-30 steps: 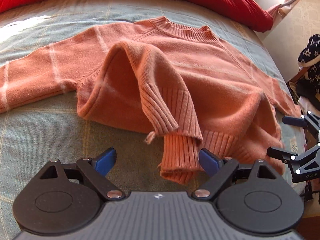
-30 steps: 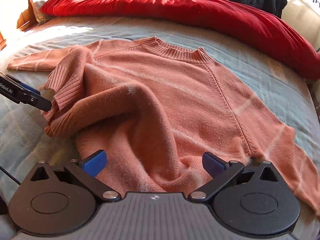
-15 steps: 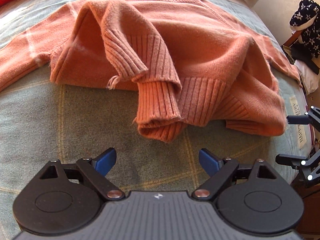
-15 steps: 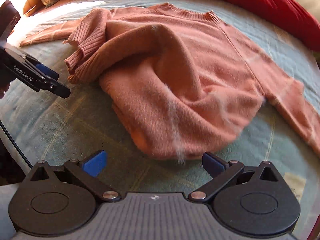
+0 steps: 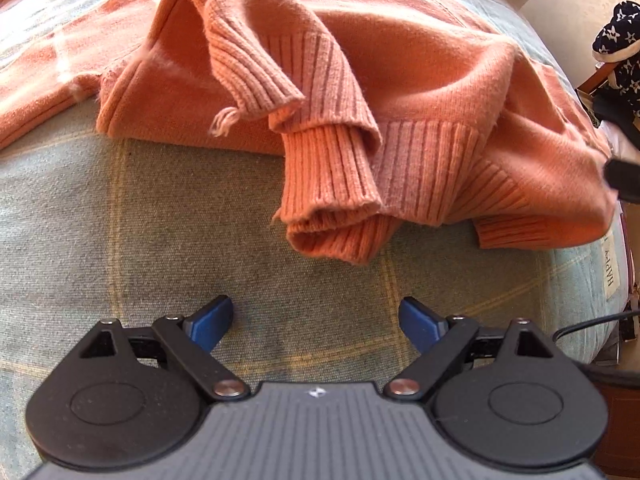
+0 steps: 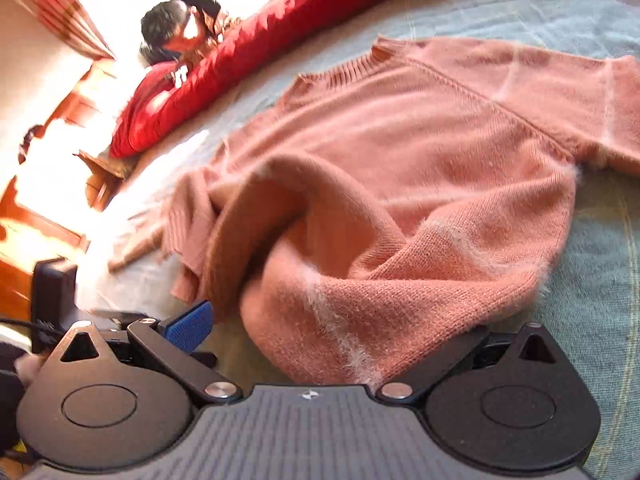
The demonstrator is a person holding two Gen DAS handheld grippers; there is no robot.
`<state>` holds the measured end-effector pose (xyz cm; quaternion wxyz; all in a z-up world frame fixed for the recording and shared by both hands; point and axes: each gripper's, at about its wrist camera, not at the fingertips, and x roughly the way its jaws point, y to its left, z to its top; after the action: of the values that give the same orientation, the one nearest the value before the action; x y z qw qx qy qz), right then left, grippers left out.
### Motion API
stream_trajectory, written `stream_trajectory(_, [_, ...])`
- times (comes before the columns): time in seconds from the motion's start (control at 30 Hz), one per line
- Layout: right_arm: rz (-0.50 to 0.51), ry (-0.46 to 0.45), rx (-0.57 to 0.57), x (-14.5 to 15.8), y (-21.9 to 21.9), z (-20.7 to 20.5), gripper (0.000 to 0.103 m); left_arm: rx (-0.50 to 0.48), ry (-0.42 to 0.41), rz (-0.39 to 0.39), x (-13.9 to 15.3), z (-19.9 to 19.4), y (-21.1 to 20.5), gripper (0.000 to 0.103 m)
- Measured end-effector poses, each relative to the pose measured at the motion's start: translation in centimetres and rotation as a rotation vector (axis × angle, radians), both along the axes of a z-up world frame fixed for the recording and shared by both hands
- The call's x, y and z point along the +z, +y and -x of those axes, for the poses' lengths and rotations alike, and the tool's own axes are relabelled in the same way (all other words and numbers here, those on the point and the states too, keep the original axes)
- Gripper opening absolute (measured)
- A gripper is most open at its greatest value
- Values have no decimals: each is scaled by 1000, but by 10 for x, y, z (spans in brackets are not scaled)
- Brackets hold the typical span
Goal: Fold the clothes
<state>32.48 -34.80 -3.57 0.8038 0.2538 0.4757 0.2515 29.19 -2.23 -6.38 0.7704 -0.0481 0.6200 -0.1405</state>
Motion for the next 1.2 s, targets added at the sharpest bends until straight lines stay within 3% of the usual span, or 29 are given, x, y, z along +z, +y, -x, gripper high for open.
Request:
stream_trajectory(0.1, [-108, 7, -34, 5, -8, -3, 103, -1, -5, -6, 0, 1, -2, 90])
stream_trajectory(0.23, [-72, 103, 11, -25, 6, -1, 103, 0, -7, -6, 0, 1, -1, 90])
stream_trajectory(0.33, [-108, 181, 30, -43, 19, 5, 103, 5, -7, -5, 0, 3, 2, 90])
stream_trajectory(0.47, [-118, 109, 27, -22, 25, 9, 103, 11, -10, -4, -1, 7, 7, 90])
stream_trajectory(0.67, [-185, -2, -88, 14, -14, -10, 103, 5, -16, -12, -1, 12, 7, 90])
stream_trajectory(0.9, [-82, 28, 19, -12, 7, -13, 103, 19, -37, 12, 1, 21, 17, 89])
stream_trajectory(1.07, [-84, 65, -7, -39, 12, -9, 90, 63, -52, 35, 2, 27, 34, 87])
stream_trajectory(1.2, [-187, 116, -129, -52, -10, -14, 78, 83, -40, 55, 0, 29, 42, 87])
